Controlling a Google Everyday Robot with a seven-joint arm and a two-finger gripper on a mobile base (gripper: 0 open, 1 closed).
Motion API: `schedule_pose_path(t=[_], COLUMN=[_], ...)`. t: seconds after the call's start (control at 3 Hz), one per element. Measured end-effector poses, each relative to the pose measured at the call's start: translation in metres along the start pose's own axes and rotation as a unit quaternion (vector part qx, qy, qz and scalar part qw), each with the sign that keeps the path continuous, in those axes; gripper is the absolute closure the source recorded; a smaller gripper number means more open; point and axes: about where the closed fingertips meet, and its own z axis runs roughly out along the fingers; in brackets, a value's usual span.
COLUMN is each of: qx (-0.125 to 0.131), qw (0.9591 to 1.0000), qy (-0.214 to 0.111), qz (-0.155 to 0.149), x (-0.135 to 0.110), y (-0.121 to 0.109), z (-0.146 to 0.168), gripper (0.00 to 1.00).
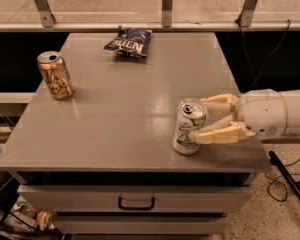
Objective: Move 7up can near blue chip bag
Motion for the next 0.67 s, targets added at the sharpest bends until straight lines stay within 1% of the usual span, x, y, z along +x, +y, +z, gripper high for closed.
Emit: schedule_pose_path(t=[0.33, 0.67], qx=[0.004, 0.022], qw=[0.9999, 0.9992], qy=[-0.004, -0.006], qz=[0.011, 0.033], x=[-0.015, -0.039], y=[-0.019, -0.056], z=[0.003, 0.004], gripper=[1.0, 1.0])
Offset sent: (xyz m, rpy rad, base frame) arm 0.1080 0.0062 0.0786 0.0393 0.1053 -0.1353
